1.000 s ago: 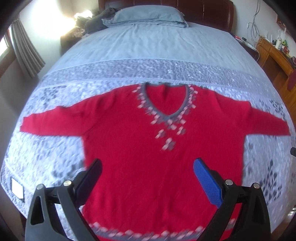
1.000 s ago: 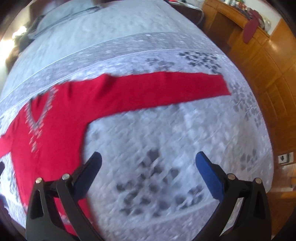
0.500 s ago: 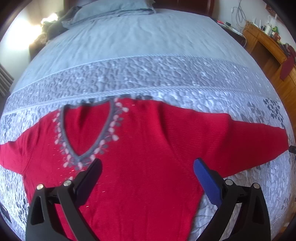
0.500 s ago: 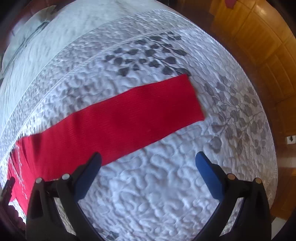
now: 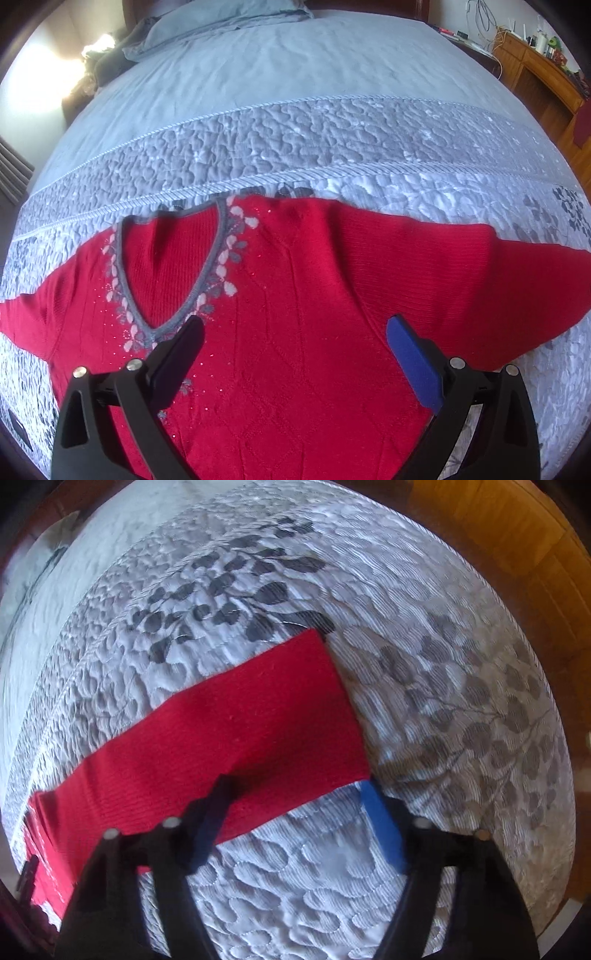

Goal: Fold small clothes
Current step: 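Move the right tool to the sweater sleeve cuff and close on it, then fold the held sleeve across the sweater body and open the right tool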

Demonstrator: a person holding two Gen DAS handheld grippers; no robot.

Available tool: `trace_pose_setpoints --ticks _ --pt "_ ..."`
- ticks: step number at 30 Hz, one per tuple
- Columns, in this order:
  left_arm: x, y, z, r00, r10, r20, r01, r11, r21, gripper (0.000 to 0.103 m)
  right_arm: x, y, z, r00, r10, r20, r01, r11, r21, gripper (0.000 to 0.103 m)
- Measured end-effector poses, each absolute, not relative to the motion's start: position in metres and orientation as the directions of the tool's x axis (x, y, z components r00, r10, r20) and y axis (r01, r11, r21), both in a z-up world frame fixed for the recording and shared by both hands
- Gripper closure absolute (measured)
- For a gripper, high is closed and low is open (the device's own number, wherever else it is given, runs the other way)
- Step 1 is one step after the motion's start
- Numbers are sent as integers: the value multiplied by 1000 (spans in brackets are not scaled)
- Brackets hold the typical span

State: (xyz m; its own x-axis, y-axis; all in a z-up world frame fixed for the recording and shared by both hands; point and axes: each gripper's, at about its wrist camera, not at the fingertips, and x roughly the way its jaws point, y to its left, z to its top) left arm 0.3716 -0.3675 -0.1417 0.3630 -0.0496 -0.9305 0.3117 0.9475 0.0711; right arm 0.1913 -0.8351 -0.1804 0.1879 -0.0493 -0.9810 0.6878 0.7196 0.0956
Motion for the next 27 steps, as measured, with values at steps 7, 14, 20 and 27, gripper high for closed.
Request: trace_pose_setpoints --ticks 7,14,20,27 --pt "365 -335 -139 364 -29 -931 304 949 89 4 192 -799 -146 287 -60 -956 631 763 142 100" --pt "362 -275 -125 371 -6 -929 253 963 94 4 220 -710 -92 365 -154 -918 480 876 44 100" --pt "359 -220 -117 367 20 -930 206 973 102 4 262 -588 -83 399 -104 -911 268 963 8 100" --pt "359 -163 -116 359 54 -932 138 984 110 4 305 -447 -116 371 1 -929 29 1000 13 99"
